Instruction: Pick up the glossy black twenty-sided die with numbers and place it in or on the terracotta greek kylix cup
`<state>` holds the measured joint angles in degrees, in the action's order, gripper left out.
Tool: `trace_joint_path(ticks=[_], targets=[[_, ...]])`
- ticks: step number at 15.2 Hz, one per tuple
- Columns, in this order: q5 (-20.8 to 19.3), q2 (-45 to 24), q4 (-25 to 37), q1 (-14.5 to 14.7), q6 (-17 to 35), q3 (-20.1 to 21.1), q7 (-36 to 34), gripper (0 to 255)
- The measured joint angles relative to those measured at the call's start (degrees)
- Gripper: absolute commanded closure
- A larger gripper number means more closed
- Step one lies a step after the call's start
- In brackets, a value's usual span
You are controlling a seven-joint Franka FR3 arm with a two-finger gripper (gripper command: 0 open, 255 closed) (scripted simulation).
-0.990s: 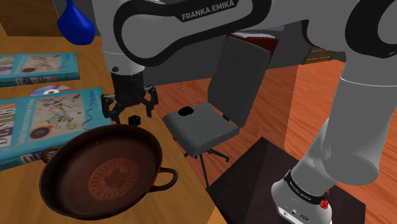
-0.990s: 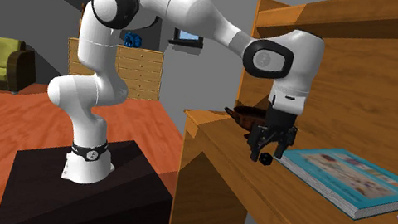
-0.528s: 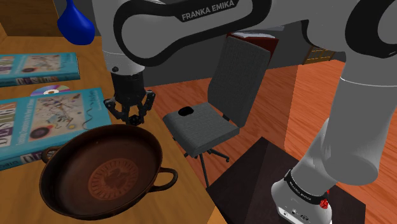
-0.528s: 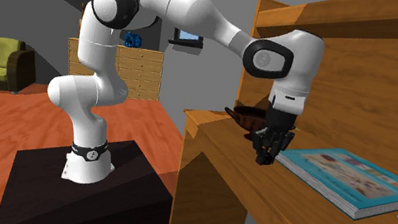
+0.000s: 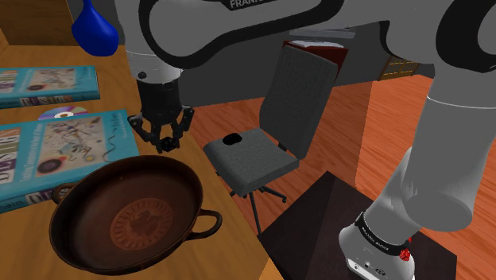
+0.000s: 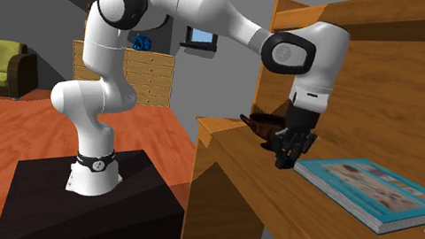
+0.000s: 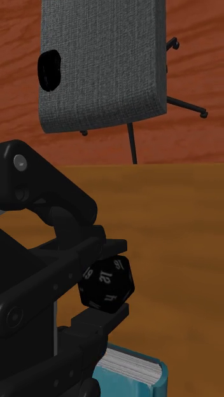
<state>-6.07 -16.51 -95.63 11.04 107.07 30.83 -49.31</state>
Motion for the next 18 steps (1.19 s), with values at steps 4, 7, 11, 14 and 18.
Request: trace_joint_path(ticks=[4,7,11,14,18], targets=[[0.3,0.5,2.5,0.0,-3.0,0.1,0.2,255],[0.5,0.8,4.4,0.1,-5.0,0.2,0.3,255],[0.6,0.8,7.5,0.2,-8.1,0.3,0.3,255],[0.5,0.7,9.9,0.5,-10.5,0.4,0.2,255],[0.3,0.2,13.6,1.0,-13.7,0.5,-0.1,255]])
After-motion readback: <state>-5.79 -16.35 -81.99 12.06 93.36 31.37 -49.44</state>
